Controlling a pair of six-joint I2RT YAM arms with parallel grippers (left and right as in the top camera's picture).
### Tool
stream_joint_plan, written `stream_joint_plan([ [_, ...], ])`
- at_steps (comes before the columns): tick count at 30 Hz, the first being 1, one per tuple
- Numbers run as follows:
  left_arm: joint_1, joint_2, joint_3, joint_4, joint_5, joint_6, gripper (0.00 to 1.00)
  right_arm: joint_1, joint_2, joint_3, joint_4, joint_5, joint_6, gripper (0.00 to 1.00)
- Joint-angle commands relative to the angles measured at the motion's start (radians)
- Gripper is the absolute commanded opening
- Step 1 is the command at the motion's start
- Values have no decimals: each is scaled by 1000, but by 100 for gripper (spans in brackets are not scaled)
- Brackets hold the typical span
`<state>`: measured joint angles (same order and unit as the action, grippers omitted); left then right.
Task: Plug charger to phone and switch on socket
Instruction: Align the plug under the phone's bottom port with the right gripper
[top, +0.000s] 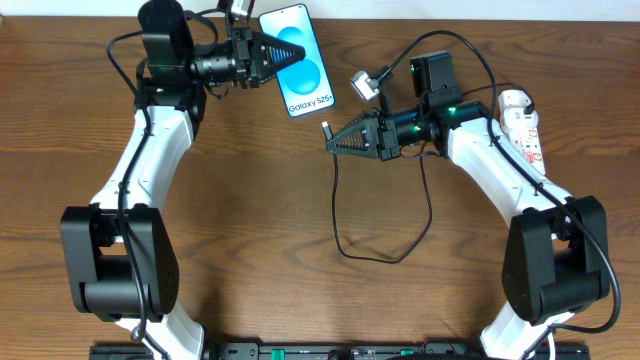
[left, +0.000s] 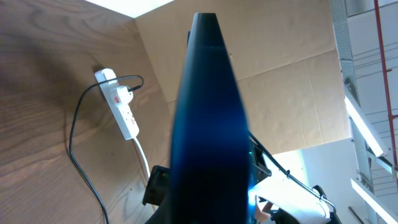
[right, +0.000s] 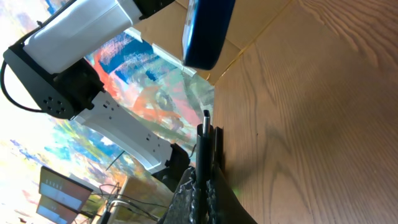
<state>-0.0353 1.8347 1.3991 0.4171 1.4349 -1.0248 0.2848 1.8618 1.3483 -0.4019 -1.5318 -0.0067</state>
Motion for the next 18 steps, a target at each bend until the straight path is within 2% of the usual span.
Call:
stream_joint_plan([
  [1,2,-11,9,20,8,-5,7,5,1,2,2,-30,10,1],
  [18,1,-11,9,41,-34,-5,7,5,1,2,101,-29,73,1],
])
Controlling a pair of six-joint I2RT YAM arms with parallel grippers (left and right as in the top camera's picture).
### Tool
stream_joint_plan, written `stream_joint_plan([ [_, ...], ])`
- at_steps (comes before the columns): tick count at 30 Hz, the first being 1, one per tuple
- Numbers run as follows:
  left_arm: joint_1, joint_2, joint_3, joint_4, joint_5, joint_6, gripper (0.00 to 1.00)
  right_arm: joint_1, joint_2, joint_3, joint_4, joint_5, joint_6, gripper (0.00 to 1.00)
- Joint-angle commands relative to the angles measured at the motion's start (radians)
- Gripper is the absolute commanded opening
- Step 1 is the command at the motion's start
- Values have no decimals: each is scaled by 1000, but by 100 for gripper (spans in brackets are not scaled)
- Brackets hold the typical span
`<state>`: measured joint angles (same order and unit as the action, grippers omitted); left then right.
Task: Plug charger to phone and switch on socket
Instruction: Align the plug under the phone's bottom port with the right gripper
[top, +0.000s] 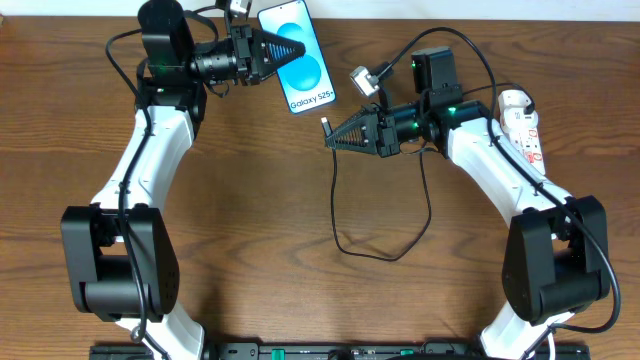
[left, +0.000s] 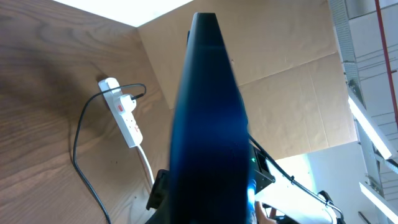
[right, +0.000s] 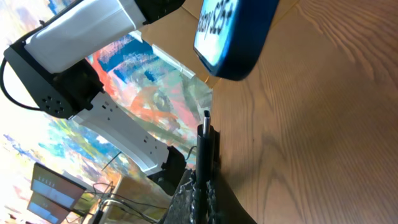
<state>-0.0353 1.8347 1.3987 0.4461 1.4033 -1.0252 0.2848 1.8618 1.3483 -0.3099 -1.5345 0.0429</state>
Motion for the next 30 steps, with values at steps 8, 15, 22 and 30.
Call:
stream_joint_plan([
  [8,-8,-11,10,12,-2,-5,8,5,1,2,66,-27,84,1],
  [15,-17,-11,10,12,-5,-5,7,5,1,2,69,-27,84,1],
  [22,-17,-11,10,12,-5,-4,8,5,1,2,150,-26,174,1],
  [30,-17,-11,10,12,-5,-4,7,5,1,2,172,-27,196,1],
])
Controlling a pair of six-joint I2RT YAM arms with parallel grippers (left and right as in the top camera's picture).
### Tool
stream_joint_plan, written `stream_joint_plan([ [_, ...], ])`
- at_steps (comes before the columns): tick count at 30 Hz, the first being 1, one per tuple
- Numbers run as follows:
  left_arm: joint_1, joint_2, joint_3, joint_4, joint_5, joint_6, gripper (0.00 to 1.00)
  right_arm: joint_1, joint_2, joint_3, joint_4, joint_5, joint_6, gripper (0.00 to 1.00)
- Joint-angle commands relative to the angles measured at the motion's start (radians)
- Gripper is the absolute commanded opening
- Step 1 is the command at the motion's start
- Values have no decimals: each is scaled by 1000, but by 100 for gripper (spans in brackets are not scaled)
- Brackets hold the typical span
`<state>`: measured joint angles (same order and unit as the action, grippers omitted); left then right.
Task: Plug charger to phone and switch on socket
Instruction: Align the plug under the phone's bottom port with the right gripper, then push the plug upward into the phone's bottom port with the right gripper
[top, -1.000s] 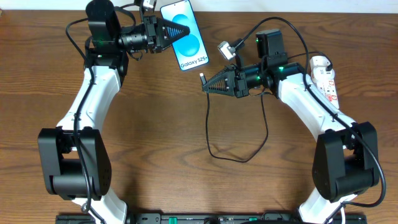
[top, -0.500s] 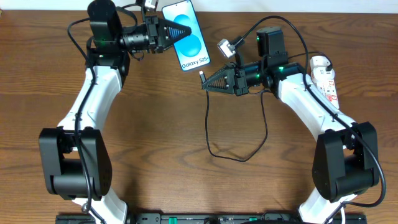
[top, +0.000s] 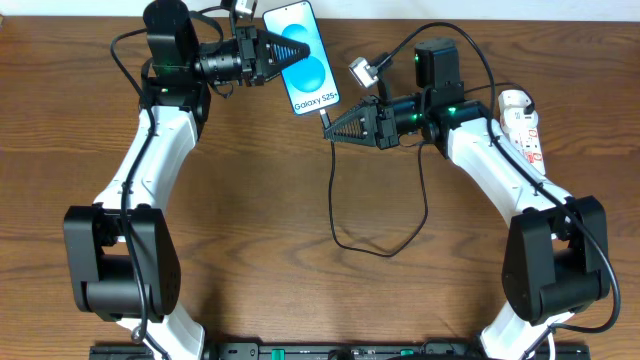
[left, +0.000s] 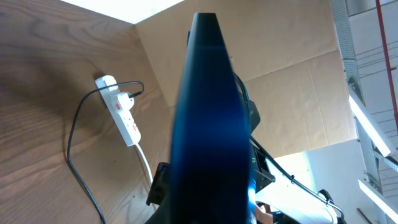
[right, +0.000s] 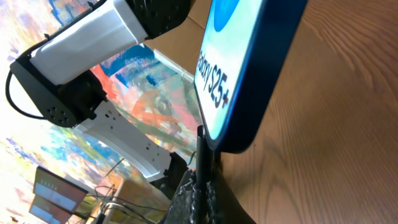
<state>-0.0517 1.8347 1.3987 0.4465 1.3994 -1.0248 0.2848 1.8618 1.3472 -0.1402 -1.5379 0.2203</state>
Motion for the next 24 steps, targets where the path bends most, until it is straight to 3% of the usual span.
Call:
stream_joint_plan([
  [1,0,-11,10,11,-1,-5,7,6,1,3,2,-23,19,1],
  [24,0,-11,10,11,6,-2,7,31,1,3,69,-9,98,1],
])
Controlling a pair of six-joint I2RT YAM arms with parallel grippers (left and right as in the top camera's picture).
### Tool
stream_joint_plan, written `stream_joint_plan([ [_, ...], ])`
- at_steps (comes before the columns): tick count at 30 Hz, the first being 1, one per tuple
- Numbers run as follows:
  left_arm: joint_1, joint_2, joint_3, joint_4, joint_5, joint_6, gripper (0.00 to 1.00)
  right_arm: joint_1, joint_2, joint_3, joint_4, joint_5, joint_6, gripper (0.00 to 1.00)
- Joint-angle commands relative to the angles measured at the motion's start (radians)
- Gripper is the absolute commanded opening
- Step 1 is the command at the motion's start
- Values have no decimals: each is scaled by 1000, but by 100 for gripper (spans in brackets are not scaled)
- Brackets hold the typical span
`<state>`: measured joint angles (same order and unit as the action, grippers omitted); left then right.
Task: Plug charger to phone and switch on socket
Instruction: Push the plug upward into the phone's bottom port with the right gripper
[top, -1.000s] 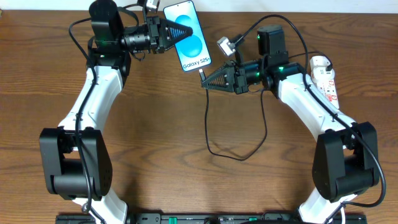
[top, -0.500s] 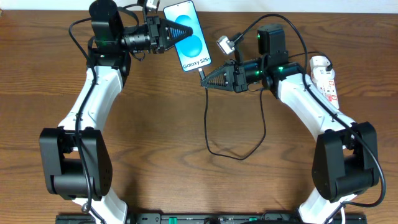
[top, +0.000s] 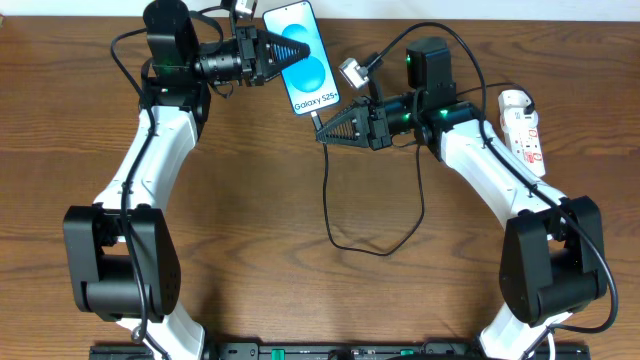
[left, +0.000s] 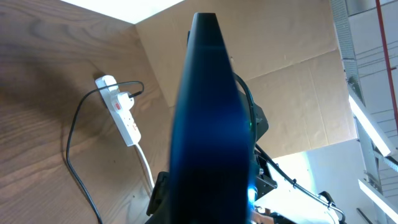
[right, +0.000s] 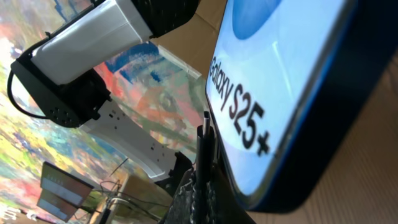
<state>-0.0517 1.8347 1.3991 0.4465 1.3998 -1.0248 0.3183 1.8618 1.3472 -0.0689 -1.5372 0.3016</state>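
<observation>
My left gripper (top: 285, 52) is shut on the phone (top: 308, 58), a blue "Galaxy S25+" held above the table's far edge with its screen up. In the left wrist view the phone (left: 208, 124) fills the middle, edge on. My right gripper (top: 322, 136) is shut on the charger plug (right: 203, 134), whose metal tip sits just below and left of the phone's bottom edge (right: 298, 124), apart from it. The black cable (top: 345, 225) loops over the table to the white socket strip (top: 524, 125) at the right.
The wooden table (top: 250, 250) carries only the cable loop in its middle. The socket strip (left: 121, 109) lies near the far right edge with a plug in it. Cardboard panels (left: 292, 81) stand behind the table.
My right gripper has moved left with the plug, from just right of the phone's bottom edge to just below its lower left corner. The phone fills more of the right wrist view.
My left gripper held the phone above the far edge throughout, shifting it slightly right. My right gripper, shut on the plug, was well below and right of the phone, then nearer, then at its bottom edge, and now under the lower left corner.
</observation>
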Motion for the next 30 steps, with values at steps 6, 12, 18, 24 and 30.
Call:
stream_joint_plan([
  [6,0,-11,9,11,-1,-2,8,-10,2,2,-2,-6,17,1],
  [12,0,-11,9,11,-2,-2,7,-25,2,1,-2,-7,17,1],
  [18,0,-11,9,11,-2,-2,7,-27,2,0,-3,-15,17,1],
  [24,0,-11,9,11,-1,-2,7,-27,2,-2,-3,-16,16,1],
  [30,0,-11,9,11,-1,-2,7,-27,2,-2,-19,-18,16,1],
])
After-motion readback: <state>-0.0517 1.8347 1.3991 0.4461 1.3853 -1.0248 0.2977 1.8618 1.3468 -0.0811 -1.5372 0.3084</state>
